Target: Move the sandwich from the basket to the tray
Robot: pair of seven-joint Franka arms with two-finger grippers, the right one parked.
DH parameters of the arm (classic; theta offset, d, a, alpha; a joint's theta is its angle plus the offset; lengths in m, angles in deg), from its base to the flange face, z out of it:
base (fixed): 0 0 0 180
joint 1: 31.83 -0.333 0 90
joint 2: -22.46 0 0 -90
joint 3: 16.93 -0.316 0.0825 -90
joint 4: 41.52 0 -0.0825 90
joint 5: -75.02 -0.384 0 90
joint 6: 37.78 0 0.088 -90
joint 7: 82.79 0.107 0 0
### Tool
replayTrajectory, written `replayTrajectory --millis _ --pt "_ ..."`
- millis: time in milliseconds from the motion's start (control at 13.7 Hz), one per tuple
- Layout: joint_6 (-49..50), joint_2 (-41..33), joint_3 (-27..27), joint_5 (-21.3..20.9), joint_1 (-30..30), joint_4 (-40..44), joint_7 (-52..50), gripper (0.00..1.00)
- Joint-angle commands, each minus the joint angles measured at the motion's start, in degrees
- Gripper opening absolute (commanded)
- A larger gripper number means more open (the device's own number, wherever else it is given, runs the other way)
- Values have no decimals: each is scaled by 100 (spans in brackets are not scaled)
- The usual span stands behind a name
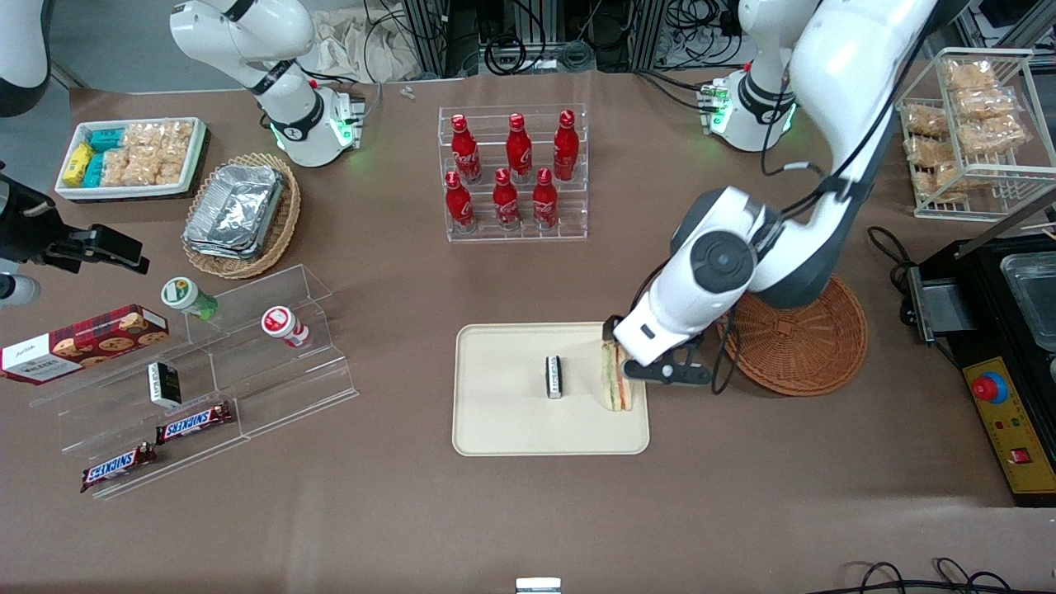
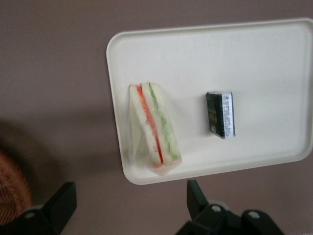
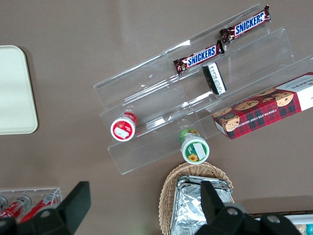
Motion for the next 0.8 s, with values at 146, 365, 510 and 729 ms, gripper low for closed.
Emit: replayTrajectory --millis 146,365,510,729 --pt "1866 -1756 -929 453 -102 -190 1384 100" --pt "2791 -2451 -1624 374 -102 -268 2009 100" --pt "2916 -2934 -2186 383 -102 -540 2161 100" --pt "2995 -3358 -2767 462 -102 -762 2661 100"
